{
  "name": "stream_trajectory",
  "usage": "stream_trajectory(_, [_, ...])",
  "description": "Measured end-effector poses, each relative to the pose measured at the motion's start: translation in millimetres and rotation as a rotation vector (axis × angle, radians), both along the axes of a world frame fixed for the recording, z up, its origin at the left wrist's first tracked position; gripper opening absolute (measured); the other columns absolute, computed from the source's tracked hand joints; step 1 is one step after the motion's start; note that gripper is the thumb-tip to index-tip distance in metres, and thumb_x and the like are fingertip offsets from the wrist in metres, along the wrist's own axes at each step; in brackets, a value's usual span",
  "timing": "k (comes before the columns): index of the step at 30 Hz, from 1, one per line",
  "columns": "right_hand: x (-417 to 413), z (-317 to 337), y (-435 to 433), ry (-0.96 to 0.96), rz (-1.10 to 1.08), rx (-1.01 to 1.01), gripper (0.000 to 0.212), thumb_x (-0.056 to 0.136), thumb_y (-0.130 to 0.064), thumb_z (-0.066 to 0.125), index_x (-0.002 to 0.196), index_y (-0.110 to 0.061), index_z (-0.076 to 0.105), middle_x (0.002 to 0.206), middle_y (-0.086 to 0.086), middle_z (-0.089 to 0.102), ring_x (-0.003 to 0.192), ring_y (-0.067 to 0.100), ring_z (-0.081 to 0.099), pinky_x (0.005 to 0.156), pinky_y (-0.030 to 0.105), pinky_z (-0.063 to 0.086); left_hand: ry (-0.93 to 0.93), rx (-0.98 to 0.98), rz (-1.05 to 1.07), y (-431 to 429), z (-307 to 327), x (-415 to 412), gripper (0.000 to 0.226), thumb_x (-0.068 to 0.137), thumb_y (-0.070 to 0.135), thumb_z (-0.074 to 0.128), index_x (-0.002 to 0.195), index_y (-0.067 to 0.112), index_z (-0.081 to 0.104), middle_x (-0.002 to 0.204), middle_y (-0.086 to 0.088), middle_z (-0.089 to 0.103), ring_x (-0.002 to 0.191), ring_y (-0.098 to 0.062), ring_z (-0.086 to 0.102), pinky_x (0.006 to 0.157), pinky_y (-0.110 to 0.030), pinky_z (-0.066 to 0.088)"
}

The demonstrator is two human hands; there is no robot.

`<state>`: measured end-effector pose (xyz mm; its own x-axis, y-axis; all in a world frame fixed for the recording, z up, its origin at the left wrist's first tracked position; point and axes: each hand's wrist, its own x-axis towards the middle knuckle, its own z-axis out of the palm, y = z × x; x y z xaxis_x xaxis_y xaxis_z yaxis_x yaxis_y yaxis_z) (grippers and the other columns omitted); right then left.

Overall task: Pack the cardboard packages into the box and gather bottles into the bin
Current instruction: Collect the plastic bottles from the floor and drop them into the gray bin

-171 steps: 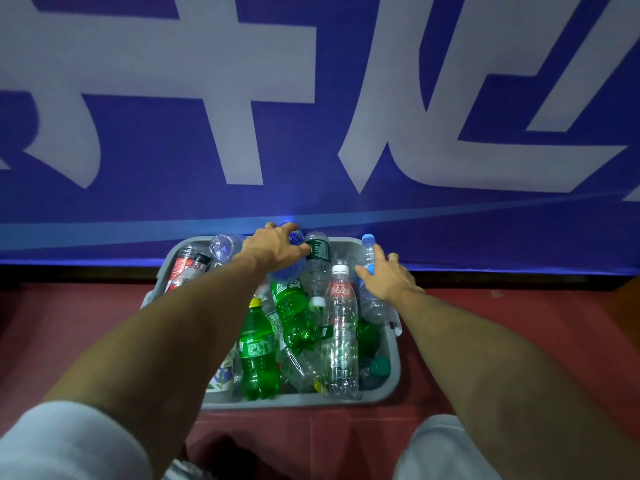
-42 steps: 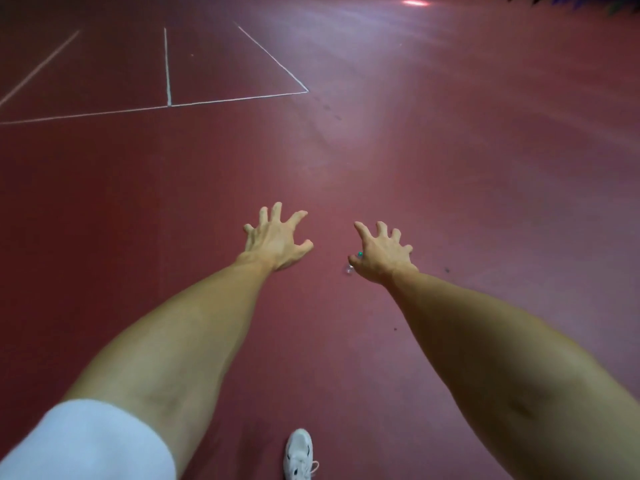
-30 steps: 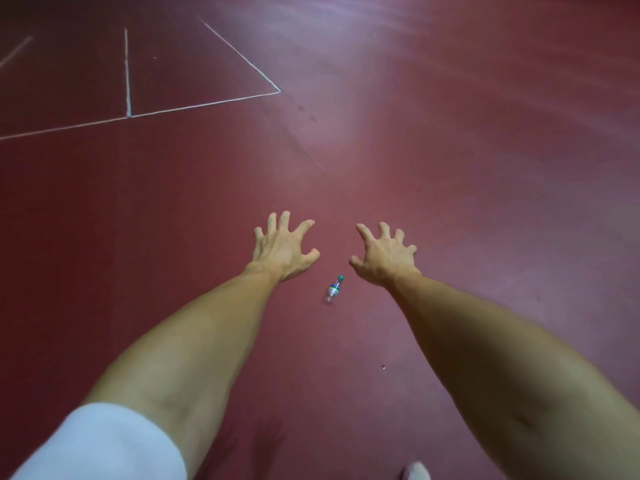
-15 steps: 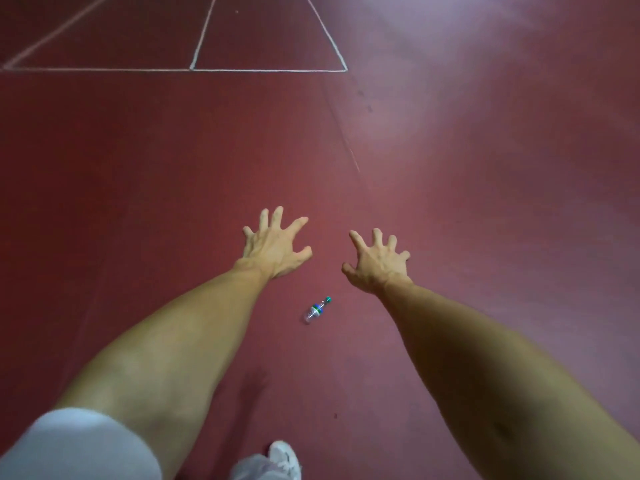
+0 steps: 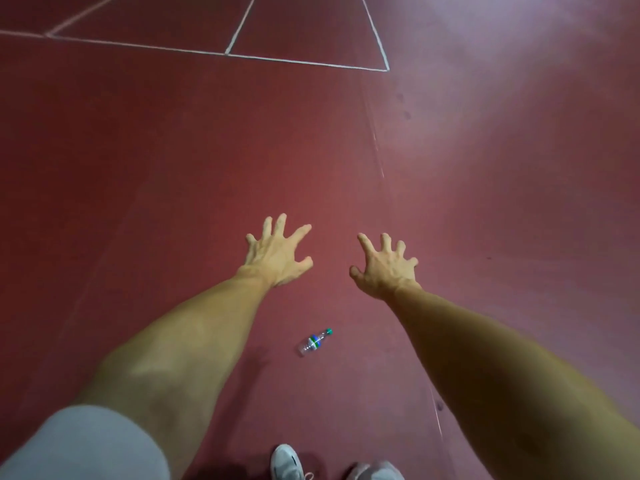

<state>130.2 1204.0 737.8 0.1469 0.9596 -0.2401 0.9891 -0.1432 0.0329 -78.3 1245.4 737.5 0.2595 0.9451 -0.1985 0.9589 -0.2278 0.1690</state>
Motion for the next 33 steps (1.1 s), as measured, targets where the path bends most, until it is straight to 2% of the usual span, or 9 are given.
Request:
stream_trajectory(8, [22,-69,78,-0.011,0.145,-0.072,0.075,0.094,-0.059,0.046,0.155,-0.037,0.009,0.156,0.012,0.017,0.138,0.04,0.024,0.101,0.059,0.039,-0.003,-0.068,0.09,51,-66,32,0.069,0.093,0.054,0.049,0.154,0.044,0.019,0.166,-0.011,0.003,0.152,-0.034,0.002,0.115,-0.061,0.02])
stream_trajectory(14, [38,-165,127,0.026,0.225,-0.103,0.078,0.094,-0.059,0.048,0.156,-0.037,0.007,0.159,0.012,0.014,0.141,0.041,0.021,0.102,0.059,0.038,0.013,-0.106,0.161,79,-162,49,0.07,0.092,0.054,0.05,0.154,0.045,0.019,0.166,-0.009,0.001,0.152,-0.034,0.002,0.114,-0.062,0.022])
stream_trajectory(22, [54,-375,146,-0.023,0.26,-0.244,0.085,0.094,-0.067,0.041,0.157,-0.038,-0.008,0.163,0.01,-0.001,0.146,0.042,0.008,0.104,0.063,0.035,-0.015,-0.189,0.222,86,-361,73,0.071,0.092,0.054,0.051,0.154,0.047,0.017,0.166,-0.008,-0.002,0.152,-0.034,0.0,0.115,-0.062,0.021])
stream_trajectory(33, [78,-663,151,-0.034,0.266,-0.334,0.084,0.094,-0.07,0.038,0.157,-0.04,-0.008,0.165,0.006,-0.006,0.149,0.043,0.002,0.105,0.066,0.032,-0.037,-0.266,0.202,96,-657,99,0.077,0.089,0.056,0.054,0.153,0.05,0.012,0.167,-0.006,-0.006,0.152,-0.034,-0.002,0.117,-0.063,0.018])
